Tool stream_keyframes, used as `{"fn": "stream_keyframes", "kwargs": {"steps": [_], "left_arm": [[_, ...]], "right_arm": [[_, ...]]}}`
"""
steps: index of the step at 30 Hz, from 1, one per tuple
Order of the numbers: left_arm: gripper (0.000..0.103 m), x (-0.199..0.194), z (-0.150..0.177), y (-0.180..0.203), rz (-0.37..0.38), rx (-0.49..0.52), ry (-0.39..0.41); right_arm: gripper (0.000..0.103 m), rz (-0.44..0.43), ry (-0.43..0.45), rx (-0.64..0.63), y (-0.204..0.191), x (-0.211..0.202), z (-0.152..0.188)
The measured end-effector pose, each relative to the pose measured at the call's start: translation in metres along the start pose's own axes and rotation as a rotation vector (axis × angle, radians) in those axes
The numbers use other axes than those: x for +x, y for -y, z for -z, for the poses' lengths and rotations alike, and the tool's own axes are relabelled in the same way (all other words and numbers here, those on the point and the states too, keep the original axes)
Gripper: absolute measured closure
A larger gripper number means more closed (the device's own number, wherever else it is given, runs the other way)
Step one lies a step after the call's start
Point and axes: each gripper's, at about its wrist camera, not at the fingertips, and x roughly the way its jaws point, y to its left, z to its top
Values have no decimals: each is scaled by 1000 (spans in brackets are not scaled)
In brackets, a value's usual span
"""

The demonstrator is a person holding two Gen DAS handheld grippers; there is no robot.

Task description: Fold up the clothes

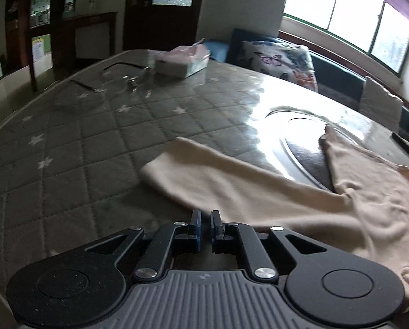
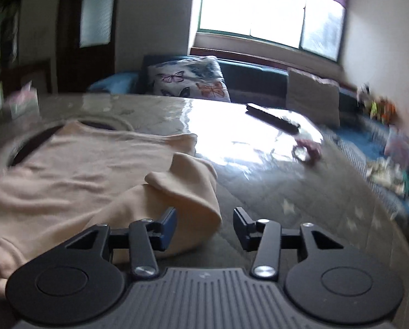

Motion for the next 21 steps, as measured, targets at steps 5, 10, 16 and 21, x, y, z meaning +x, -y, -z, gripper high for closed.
{"fn": "stream_keyframes", "kwargs": {"steps": [5,10,16,21], "left_arm": [[95,-9,0,-3,-8,22,15],[89,-18,-10,15,35,96,53],[79,-12,-22,63,139,236,70],[74,-6,-19,118,279,368,49]], "right_arm": [[61,73,-4,-146,-18,23,-1],[91,62,42,-21,1,13,-5],[100,125,95,223,46,-24,1],[95,150,74,322,74,-46,22]]}}
